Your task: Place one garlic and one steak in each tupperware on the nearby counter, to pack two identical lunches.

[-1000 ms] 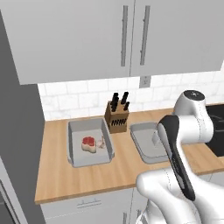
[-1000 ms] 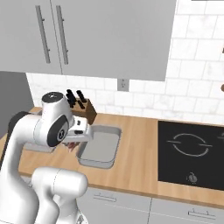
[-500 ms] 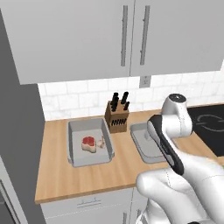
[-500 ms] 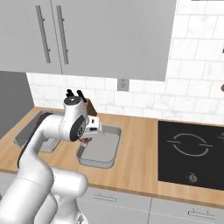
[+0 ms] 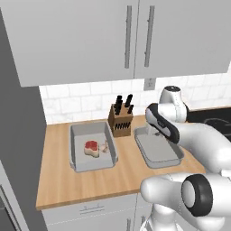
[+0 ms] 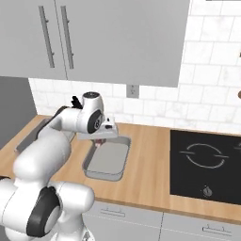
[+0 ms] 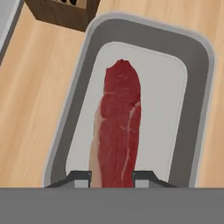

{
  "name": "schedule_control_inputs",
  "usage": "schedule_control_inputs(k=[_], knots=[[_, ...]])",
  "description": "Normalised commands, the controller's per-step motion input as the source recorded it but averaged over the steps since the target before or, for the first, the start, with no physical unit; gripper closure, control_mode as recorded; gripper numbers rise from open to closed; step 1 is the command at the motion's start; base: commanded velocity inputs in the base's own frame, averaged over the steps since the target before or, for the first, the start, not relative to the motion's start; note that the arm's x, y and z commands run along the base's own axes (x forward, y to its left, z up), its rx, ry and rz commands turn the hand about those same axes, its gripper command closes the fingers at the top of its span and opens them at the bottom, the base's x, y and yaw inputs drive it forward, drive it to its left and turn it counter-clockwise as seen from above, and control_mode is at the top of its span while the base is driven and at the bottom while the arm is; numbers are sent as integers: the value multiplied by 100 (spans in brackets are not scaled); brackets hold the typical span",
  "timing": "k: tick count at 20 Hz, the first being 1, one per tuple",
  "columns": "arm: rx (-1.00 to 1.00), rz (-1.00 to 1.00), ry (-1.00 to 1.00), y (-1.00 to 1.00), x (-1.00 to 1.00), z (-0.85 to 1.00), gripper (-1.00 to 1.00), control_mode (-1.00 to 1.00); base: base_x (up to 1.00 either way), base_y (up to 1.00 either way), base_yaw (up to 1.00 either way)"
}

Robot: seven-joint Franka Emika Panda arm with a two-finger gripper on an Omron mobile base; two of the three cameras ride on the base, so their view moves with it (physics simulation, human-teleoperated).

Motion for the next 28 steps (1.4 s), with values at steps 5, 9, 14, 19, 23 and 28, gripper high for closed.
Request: schedule_control_inputs(k=[5, 9, 14, 19, 23, 28], knots=[[0, 0, -1, 0, 3, -46, 100, -100, 0, 0, 0], [0, 0, -5, 0, 3, -78, 100, -100, 0, 0, 0], [0, 0, -4, -2, 0, -77, 100, -100, 0, 0, 0], [0, -1, 1, -2, 0, -10, 100, -100, 0, 0, 0], [0, 0, 7, 0, 0, 30, -100, -100, 0, 0, 0], [0, 0, 3, 0, 1, 39, -100, -100, 0, 0, 0]])
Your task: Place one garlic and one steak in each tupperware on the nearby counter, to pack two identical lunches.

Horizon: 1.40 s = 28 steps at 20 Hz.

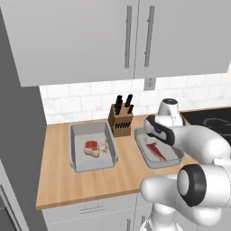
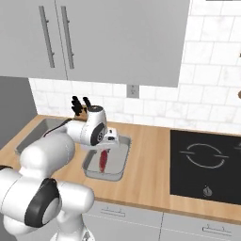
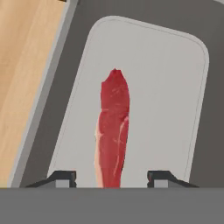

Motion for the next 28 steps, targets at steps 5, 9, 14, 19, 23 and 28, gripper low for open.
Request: schedule_control_inputs(k=[5, 9, 14, 19, 23, 28], knots=[[0, 0, 0, 0, -11, 49, -100, -100, 0, 0, 0], [0, 0, 0, 0, -90, 26, -100, -100, 0, 0, 0], [0, 0, 0, 0, -100, 5, -100, -100, 0, 0, 0], [0, -7, -6, 25, -85, 20, -100, -100, 0, 0, 0], [0, -31, 0, 81, -57, 79, -100, -100, 0, 0, 0], [1, -25, -1, 52, -85, 53, -100, -100, 0, 0, 0]])
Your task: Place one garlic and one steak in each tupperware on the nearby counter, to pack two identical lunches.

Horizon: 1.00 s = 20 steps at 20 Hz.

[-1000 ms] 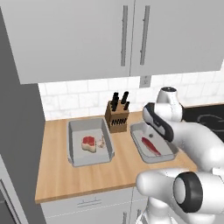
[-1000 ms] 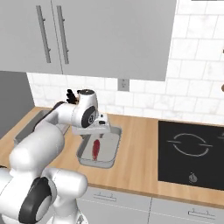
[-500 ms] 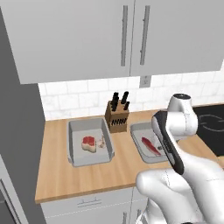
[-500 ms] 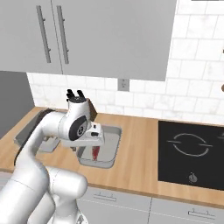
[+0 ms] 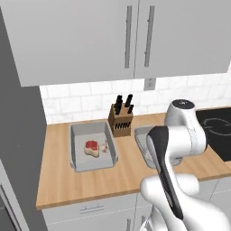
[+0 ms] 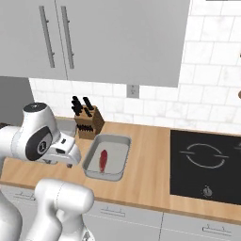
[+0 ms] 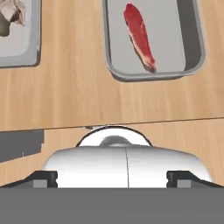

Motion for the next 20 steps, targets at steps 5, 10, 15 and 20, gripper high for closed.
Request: schedule_control_inputs(k=[5, 10, 15, 20], knots=[[1, -2, -5, -6, -41, 1, -100, -100, 0, 0, 0], [0, -1, -3, -1, -22, 0, -100, -100, 0, 0, 0], [0, 0, 0, 0, 0, 0, -100, 100, -91, 1, 2], [0, 0, 0, 0, 0, 0, -100, 100, -87, 41, 39]])
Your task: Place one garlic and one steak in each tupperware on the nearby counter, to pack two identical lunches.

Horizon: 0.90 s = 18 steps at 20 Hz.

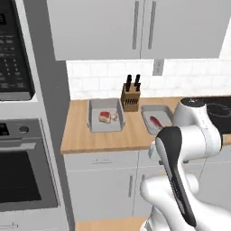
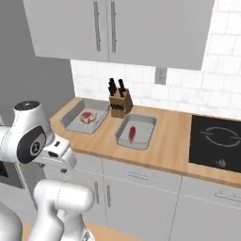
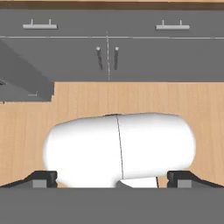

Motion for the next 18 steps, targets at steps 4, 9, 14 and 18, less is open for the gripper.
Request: schedule_control_inputs(k=[4, 9, 14, 18], knots=[[0, 0, 0, 0, 0, 0, -100, 100, -4, 58, 95], [0, 0, 0, 0, 0, 0, -100, 100, 0, 58, 98], [0, 0, 0, 0, 0, 0, -100, 100, 0, 60, 98], [0, 0, 0, 0, 0, 0, -100, 100, 0, 68, 95]])
